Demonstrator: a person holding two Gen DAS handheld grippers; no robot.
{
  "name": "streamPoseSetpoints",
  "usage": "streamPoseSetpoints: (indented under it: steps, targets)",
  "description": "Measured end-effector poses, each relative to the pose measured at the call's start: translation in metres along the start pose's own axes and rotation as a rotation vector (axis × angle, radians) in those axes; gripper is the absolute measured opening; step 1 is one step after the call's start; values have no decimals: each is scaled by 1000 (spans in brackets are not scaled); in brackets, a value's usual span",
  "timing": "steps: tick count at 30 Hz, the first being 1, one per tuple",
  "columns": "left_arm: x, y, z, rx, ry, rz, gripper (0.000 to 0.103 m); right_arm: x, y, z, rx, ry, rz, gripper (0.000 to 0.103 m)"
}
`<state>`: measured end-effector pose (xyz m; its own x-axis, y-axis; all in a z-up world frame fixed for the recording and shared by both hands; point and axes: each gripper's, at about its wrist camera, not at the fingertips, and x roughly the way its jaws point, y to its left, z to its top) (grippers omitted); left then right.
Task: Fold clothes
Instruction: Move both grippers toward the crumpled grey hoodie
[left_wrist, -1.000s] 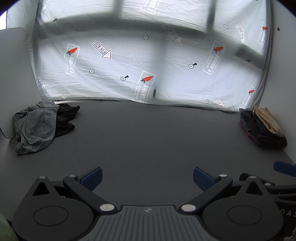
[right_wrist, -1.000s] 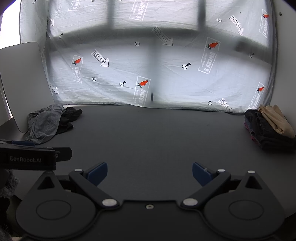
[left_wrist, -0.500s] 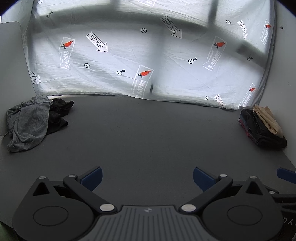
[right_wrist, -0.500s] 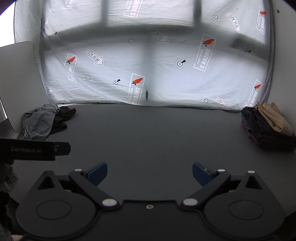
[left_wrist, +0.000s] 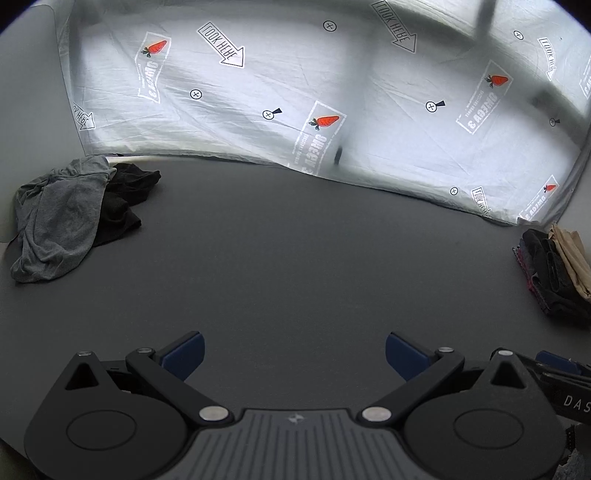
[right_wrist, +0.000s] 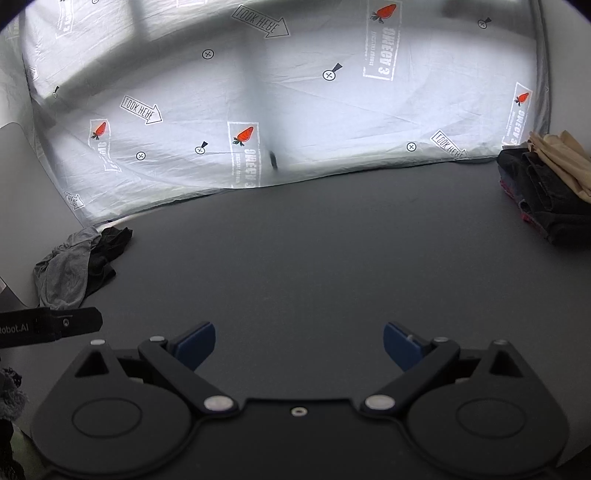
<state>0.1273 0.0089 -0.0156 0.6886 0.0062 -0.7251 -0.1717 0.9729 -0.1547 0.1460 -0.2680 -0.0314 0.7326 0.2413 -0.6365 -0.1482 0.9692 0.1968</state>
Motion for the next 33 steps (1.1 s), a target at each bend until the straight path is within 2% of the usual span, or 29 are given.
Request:
streamPoseSetpoints:
  steps: [5,8,9,11,15,19,24,27,29,31,33]
  targets:
    - [4,40,16,-139,6,83,103,53,51,22,-136,61,112,91]
    - [4,73,23,-172,5,145,103,77,92,36,-185,80,196,89]
    - [6,86,25,-182,3,164,103,85,108,39,-200,87,221,86]
    - [15,116,32,-218,-3,187,103,104,141,46,-222,95,234,80]
    - [41,185,56,-304,-17,186,103,141,207,60,-265,109,257,75]
    - [67,254,80,-335,-47,216,103,178,273,73,-307,123,280,74]
    - [101,352,104,-414,-41,278,102,224,355,90,-361,140,309,73]
    - [113,402,107,-451,-40,324,102,262,416,81,-494,160,358,71]
    - [119,432,107,-469,-19,379,102,282,450,67,-584,191,382,66]
    - [122,456,101,-508,-11,418,102,301,486,44,-691,237,432,62]
    - [126,476,92,-570,6,423,102,315,515,20,-790,268,490,60]
